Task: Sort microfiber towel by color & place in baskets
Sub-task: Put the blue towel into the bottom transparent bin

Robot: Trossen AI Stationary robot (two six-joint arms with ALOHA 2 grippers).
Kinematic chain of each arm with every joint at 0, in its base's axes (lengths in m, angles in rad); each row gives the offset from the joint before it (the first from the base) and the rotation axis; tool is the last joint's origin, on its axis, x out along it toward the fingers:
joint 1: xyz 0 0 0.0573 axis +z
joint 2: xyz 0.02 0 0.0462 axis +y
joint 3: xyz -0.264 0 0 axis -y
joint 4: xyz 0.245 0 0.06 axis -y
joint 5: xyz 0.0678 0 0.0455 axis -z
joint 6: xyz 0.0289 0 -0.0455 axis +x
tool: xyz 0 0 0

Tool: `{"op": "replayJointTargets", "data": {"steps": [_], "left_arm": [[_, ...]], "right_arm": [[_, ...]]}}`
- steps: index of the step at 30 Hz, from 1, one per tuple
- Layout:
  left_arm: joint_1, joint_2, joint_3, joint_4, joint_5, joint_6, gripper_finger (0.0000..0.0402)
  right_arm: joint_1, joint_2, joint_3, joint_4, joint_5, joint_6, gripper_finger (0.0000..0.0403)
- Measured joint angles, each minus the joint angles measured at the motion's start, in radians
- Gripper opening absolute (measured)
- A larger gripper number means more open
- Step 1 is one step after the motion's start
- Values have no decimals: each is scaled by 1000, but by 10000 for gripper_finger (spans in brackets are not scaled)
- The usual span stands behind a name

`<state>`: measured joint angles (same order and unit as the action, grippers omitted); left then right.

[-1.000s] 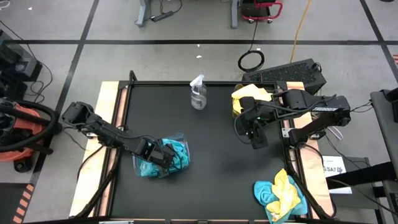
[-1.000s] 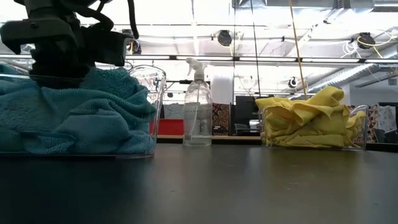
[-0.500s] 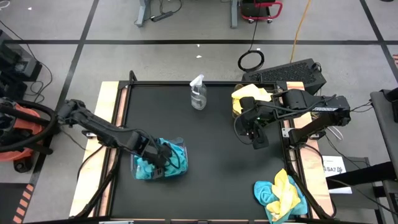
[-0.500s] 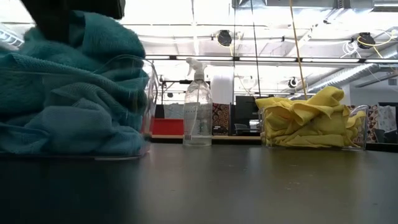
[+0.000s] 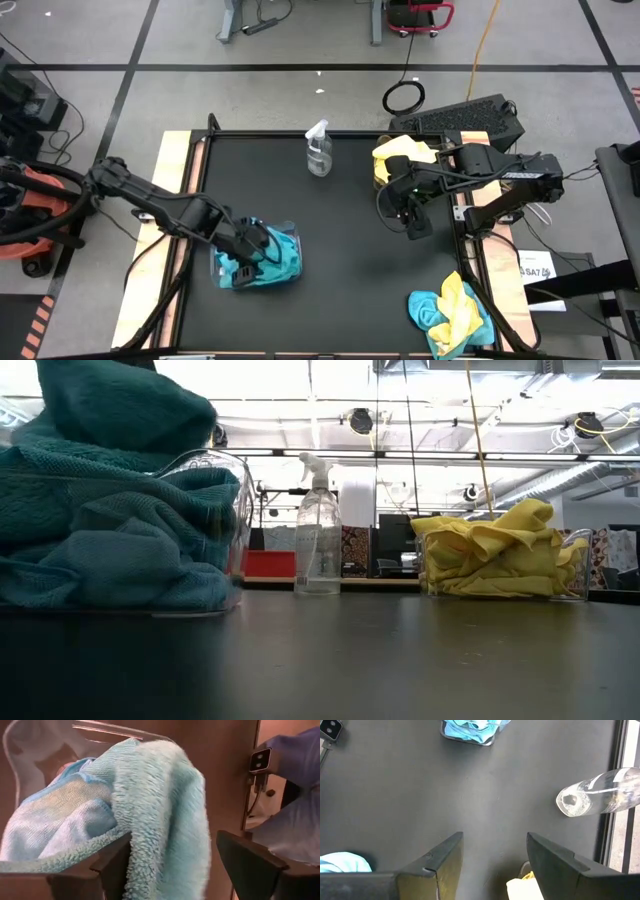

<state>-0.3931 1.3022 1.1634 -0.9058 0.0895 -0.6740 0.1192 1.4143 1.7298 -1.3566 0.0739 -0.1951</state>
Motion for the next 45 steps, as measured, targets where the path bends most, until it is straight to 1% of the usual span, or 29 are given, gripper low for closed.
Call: {"op": "replayJointTargets", "data": {"steps": [3,5,9,13,15,21,23,24,27,31,37,41,45], "left_arm": [[0,-1,23,-32,-1,0,277],[0,-1,25,-31,-19,1,271],[0,6,5,-47,-73,6,242],[-2,7,-57,13,-120,13,189],[-2,7,-95,57,-122,26,160],[3,22,-217,97,-128,-3,59],[2,20,-259,146,-126,-22,23],[2,20,-277,179,-125,-27,13],[2,20,-332,259,-130,-46,13],[10,19,-412,385,-167,-57,16],[34,17,-547,624,-174,-115,12],[41,18,-575,696,-179,-130,14],[41,9,-577,735,-166,-130,36]], "right_arm": [[0,0,0,0,0,-3,210],[0,0,0,0,0,-9,210],[0,0,0,0,0,-16,210],[0,0,0,0,0,-15,210],[0,0,0,0,0,-11,210],[0,0,0,-10,0,-4,210],[0,0,0,-10,0,-4,210],[0,0,0,-10,0,-4,210],[0,0,0,-10,4,-8,210],[-3,0,0,-7,4,-19,210],[-15,0,0,-7,4,-20,210],[-15,0,0,-7,2,-18,210],[-15,0,0,-7,-1,-17,210]]}}
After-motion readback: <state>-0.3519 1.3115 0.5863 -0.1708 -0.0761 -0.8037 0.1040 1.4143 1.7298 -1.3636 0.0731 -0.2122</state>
